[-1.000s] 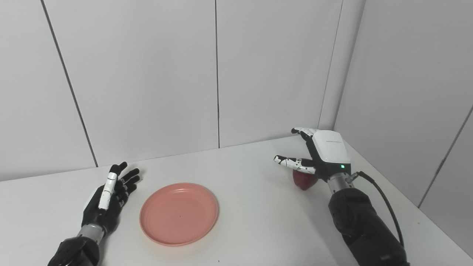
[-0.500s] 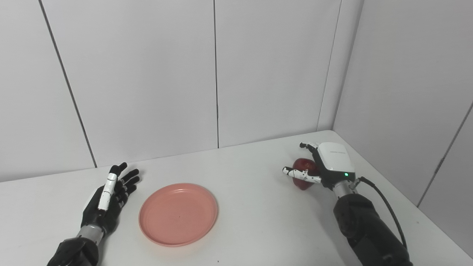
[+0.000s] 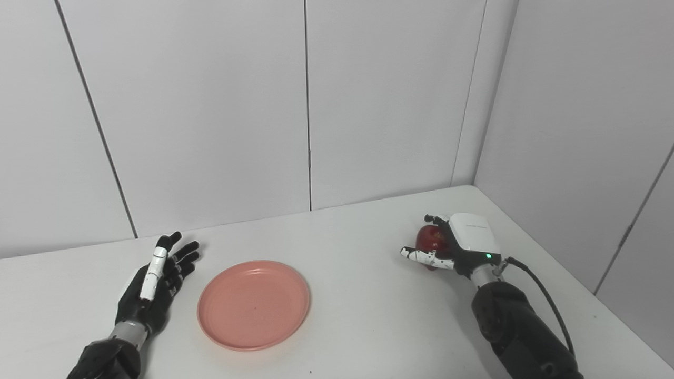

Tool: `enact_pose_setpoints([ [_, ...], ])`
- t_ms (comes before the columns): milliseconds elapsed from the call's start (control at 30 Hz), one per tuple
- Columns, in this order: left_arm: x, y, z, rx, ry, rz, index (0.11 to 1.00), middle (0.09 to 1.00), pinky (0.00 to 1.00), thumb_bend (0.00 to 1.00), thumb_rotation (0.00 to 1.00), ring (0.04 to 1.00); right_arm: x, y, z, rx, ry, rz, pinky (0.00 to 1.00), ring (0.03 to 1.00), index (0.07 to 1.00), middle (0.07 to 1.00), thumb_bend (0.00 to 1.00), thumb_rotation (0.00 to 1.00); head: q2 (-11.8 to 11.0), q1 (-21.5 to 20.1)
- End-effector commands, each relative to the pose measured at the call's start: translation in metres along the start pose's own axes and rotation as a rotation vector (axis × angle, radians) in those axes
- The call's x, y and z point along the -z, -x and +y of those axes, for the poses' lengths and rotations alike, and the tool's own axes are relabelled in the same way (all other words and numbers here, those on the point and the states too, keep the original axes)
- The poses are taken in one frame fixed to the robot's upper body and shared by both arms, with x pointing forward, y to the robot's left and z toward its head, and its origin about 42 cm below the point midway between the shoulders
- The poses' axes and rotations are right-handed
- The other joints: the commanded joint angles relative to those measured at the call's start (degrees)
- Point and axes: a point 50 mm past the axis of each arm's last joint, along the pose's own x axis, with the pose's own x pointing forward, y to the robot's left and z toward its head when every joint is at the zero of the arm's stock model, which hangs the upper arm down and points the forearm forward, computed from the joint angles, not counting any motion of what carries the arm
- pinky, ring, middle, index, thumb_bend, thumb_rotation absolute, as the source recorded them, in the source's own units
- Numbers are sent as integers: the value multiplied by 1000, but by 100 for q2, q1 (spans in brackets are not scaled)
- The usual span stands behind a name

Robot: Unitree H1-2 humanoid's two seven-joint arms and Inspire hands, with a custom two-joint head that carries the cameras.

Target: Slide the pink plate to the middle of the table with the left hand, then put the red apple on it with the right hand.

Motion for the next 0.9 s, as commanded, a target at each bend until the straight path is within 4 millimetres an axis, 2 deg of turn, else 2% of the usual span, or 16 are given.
enact_pose_setpoints([
  [0,12,3,2,-10,11,68,938,853,942,748,814,890,-6,-12,-18,81,-9,-16,620,731,765,770,901,924,0,1],
  [167,12,4,2,-7,10,68,940,854,949,741,817,893,-8,-11,-15,87,-32,-25,585,703,763,757,890,910,9,5],
  [300,13,4,2,-11,6,68,938,854,953,748,816,895,-8,-11,-15,109,-35,-36,510,620,747,701,859,888,15,8],
  [400,12,4,0,-7,7,67,936,852,928,748,815,890,-8,-12,-16,135,-40,-41,380,481,693,601,773,806,26,10],
  [467,11,4,0,-6,6,66,936,852,925,747,814,889,-7,-13,-16,142,-39,-39,371,468,682,587,761,791,26,10],
  [500,11,4,-1,-6,6,65,934,852,932,750,811,889,-6,-14,-16,145,-38,-38,341,431,627,531,713,721,26,10],
  [600,11,5,-1,-6,5,67,927,850,936,752,812,888,-5,-16,-14,145,-30,-33,296,373,552,454,637,598,44,20],
  [700,11,5,-1,-7,9,69,926,848,941,755,808,891,-2,-16,-11,134,-30,-29,182,240,458,325,571,391,51,19],
  [867,11,5,0,-9,6,71,924,842,934,759,806,885,1,-17,-7,119,-27,-20,138,194,425,278,572,274,70,18],
])
